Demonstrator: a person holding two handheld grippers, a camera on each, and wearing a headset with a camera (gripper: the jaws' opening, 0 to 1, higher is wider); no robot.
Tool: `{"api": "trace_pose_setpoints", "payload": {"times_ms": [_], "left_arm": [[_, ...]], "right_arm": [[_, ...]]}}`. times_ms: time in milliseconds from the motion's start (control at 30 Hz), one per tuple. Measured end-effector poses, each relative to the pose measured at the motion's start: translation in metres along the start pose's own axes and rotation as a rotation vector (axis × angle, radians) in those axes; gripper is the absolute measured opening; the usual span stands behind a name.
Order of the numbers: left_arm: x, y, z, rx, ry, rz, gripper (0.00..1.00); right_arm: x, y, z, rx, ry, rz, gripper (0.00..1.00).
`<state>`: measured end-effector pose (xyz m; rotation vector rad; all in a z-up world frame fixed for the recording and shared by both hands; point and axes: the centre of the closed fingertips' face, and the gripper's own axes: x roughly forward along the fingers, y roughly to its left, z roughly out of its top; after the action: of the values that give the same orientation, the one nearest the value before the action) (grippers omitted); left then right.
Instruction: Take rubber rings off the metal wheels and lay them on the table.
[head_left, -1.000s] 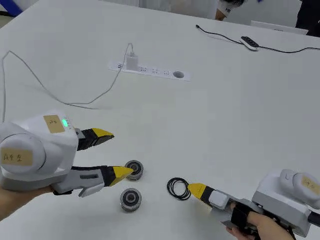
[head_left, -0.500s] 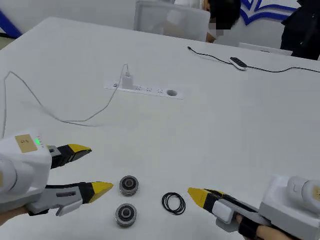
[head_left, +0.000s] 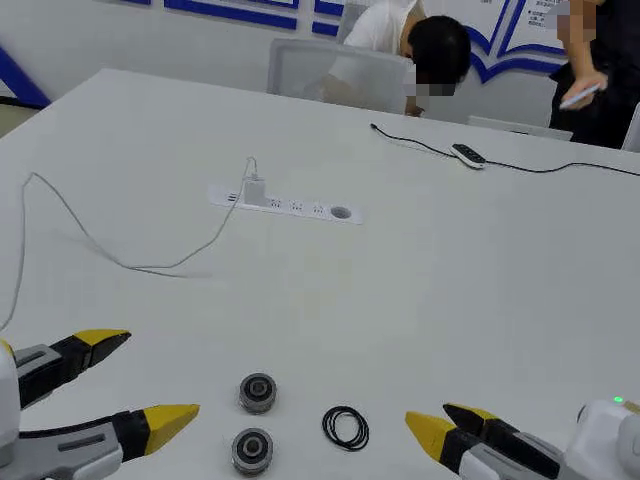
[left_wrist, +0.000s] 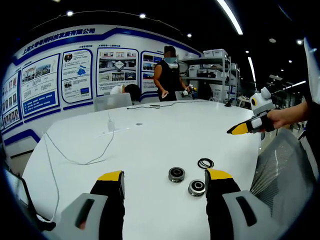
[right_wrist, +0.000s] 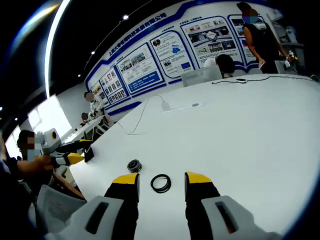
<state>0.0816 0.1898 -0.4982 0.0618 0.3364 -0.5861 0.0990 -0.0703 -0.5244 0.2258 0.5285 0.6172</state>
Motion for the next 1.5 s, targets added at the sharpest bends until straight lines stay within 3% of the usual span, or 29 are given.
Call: {"api": "trace_pose_setpoints", "payload": {"times_ms": [233, 467, 533, 633, 867, 1100, 1500], "left_arm": [[-0.014, 0.007, -0.014, -0.037, 0.013, 0.047, 0.79], [-0.019, 0.005, -0.013, -0.072, -0.019, 0.073, 0.94], [-0.019, 0.005, -0.016, -0.074, -0.01, 0.081, 1.0], [-0.022, 0.007, -0.024, -0.059, 0.019, 0.093, 1.0], [-0.028, 0.008, -0.033, -0.038, 0.045, 0.095, 1.0], [-0.032, 0.012, -0.036, -0.041, 0.054, 0.108, 1.0], [-0.026, 0.004, -0.04, -0.028, 0.077, 0.086, 1.0]], "right_arm": [[-0.01, -0.006, -0.006, -0.136, 0.018, -0.048, 0.43], [-0.013, -0.005, -0.004, -0.227, 0.004, -0.076, 0.54], [-0.012, -0.004, -0.004, -0.249, 0.004, -0.078, 0.57], [-0.01, -0.003, -0.008, -0.3, 0.01, -0.089, 0.67], [-0.005, -0.008, -0.023, -0.313, 0.068, -0.108, 0.79], [-0.005, -0.01, -0.026, -0.301, 0.075, -0.116, 0.79], [-0.007, -0.018, -0.026, -0.298, 0.082, -0.119, 0.79]]}}
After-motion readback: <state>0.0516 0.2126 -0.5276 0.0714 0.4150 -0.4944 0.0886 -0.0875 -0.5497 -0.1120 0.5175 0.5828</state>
